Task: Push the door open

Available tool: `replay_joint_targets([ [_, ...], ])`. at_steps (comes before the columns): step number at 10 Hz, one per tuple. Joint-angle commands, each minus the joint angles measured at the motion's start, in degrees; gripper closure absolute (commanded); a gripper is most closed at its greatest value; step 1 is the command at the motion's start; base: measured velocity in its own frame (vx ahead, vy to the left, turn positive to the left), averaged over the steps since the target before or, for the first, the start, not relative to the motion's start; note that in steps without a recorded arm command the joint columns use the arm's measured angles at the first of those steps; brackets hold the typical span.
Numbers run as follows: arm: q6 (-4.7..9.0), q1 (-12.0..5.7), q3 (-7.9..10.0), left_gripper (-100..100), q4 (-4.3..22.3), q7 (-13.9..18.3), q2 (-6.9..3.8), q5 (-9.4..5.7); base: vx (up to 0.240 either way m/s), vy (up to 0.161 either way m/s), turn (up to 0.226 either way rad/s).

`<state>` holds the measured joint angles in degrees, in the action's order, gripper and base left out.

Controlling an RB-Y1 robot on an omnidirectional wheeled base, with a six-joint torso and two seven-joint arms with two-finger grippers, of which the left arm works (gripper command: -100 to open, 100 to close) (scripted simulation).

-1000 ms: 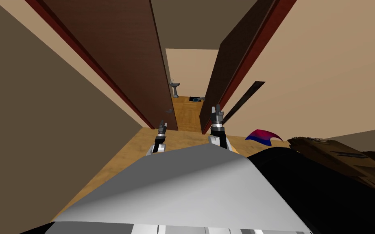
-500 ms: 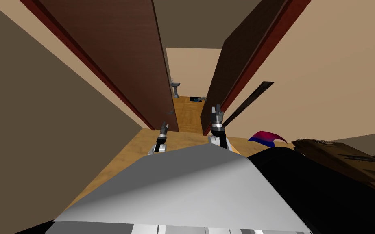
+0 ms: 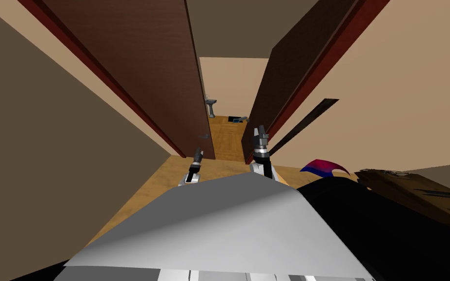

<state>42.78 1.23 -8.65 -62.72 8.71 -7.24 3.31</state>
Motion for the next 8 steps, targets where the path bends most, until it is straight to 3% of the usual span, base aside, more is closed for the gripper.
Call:
replay_joint_targets([
  [1, 0.51, -0.84, -0.31, -100, 2.6, 0.2, 0.08, 0.0, 0.094, 0.042, 0.004],
  [8, 1.77, -4.18, -1.41, -100, 11.7, 1.1, -0.22, -0.15, 0.102, 0.039, 0.002],
])
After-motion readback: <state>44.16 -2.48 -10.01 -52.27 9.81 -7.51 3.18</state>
